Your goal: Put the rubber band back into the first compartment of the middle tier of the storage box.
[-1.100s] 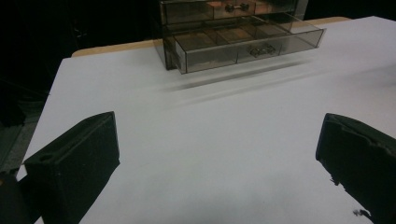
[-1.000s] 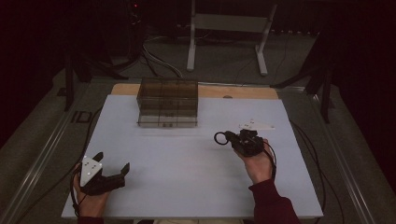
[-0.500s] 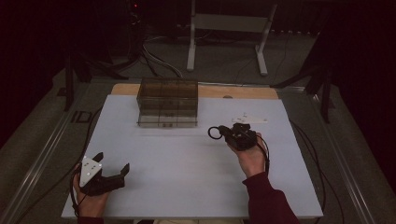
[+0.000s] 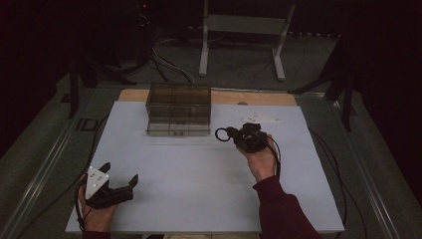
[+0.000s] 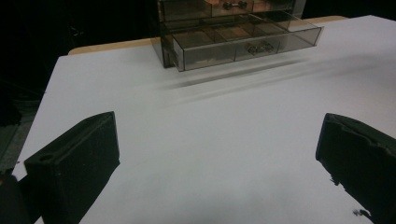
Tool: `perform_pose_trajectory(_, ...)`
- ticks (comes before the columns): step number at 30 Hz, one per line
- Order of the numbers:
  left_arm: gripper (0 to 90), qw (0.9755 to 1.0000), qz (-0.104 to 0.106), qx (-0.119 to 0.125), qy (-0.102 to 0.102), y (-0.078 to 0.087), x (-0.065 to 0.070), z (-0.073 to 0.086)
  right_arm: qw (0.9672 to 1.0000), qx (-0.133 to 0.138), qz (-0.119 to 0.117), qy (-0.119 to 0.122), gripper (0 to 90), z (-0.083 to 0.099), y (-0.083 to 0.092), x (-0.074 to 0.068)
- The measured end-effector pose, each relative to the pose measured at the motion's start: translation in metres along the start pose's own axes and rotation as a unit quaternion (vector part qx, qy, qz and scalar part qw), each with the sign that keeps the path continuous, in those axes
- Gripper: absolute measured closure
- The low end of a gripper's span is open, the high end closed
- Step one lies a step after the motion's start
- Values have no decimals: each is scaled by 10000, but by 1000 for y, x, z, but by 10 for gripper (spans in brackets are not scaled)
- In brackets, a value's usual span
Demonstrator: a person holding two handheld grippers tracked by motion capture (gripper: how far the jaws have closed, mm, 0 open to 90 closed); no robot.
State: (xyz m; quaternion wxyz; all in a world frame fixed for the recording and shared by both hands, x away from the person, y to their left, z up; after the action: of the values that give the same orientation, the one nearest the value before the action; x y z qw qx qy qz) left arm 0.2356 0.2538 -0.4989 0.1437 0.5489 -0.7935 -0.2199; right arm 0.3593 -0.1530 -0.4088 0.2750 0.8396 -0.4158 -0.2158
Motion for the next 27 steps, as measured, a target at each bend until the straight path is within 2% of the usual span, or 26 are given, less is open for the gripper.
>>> perform_pose_trajectory(6,4,10000,-1,-19,9,-1,0,0,9999,32,-74,79,889,-9,-5,-7)
perform_pose_trajectory(12,4,10000,3,-29,21,-1,0,1,9998,80,-198,33,889,-13,-12,-13)
perform_pose_trajectory(27,4,10000,-11,-19,15,-1,-1,0,9995,75,-231,220,888,-31,-29,-28)
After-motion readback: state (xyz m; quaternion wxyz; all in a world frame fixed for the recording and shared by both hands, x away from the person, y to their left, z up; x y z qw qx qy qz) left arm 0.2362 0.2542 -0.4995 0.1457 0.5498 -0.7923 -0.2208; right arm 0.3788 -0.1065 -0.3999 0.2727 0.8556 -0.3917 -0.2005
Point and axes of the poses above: each handheld gripper's, and its own axes: y roughly backward along the jaws, z roughly out of its underside, x roughly to its right, the point moved 1 cm from there along -y, roughly forward along the jaws, and after that the axes turned 8 degrees about -x, right-handed, at the moved point
